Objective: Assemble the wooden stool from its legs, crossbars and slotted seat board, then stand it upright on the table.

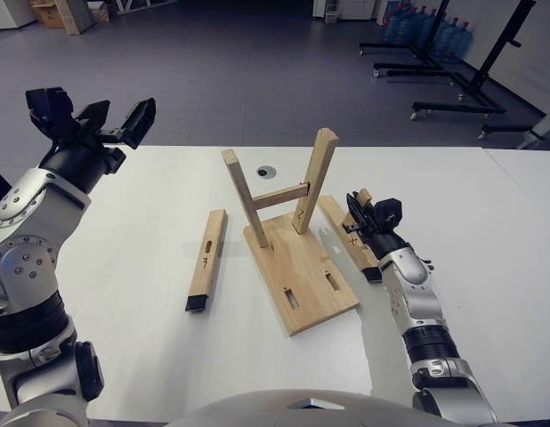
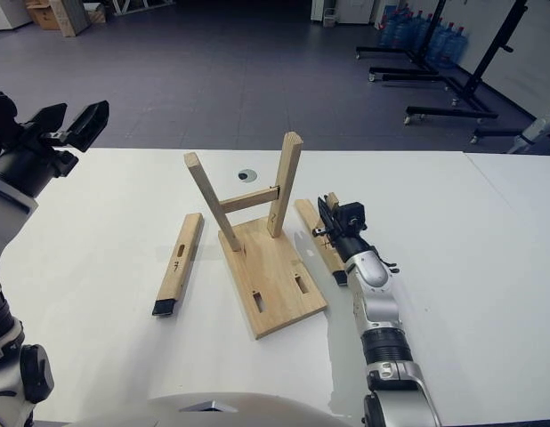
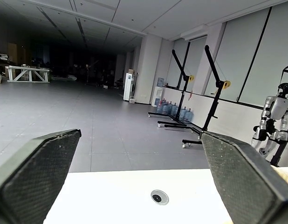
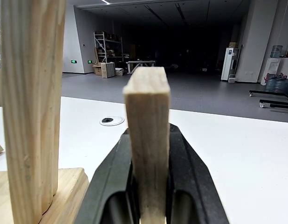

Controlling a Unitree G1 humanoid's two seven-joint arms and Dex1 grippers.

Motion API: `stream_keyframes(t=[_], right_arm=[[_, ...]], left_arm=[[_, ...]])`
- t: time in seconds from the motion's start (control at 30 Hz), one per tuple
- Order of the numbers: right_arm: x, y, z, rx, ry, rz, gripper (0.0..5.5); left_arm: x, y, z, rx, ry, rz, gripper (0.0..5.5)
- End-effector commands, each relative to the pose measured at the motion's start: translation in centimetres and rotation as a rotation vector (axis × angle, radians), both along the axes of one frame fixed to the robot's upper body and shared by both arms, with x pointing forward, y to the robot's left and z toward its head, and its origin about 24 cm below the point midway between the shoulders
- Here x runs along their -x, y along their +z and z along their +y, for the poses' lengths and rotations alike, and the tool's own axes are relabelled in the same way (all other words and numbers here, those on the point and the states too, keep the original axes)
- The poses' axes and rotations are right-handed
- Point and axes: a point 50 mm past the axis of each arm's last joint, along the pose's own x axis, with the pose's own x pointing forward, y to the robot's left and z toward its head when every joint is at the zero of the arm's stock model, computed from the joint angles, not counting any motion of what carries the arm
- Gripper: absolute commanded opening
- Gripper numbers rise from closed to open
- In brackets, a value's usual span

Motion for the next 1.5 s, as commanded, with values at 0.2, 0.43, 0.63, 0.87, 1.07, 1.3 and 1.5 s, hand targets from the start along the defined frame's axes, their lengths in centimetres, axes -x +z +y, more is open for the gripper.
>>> stream_keyframes(t=[0.2,0.43,0.63,0.87,1.07,1.3,1.5], right_arm=[[2.5,-5.4,0.0,0.007,0.055,0.436,0.39],[2.4,-5.1,0.4,0.003,0.064,0.441,0.39],[2.5,-5.1,0.4,0.012,0.055,0.431,0.76],[2.4,-5.2,0.2,-0.045,0.040,0.469,2.03],[2.7,-4.6,-1.6,0.031,0.029,0.457,3.11],[4.7,-5.3,-4.9,0.081,-0.026,0.504,4.25],[3.9,-2.8,-4.2,0.018,0.054,0.439,5.38]], left_arm=[[-0.4,0.5,-0.3,-0.012,-0.001,-0.018,4.69],[-0.4,0.4,-0.2,-0.011,0.003,-0.016,4.69],[-0.4,0.3,-0.2,-0.013,0.001,-0.012,4.69],[-0.3,0.1,-0.3,-0.019,0.001,-0.007,4.69],[-0.3,0.0,-0.3,-0.020,-0.004,-0.002,4.69],[-0.2,-0.2,-0.2,-0.021,0.001,0.003,4.69],[-0.3,0.0,-0.2,-0.025,-0.001,0.000,4.69]])
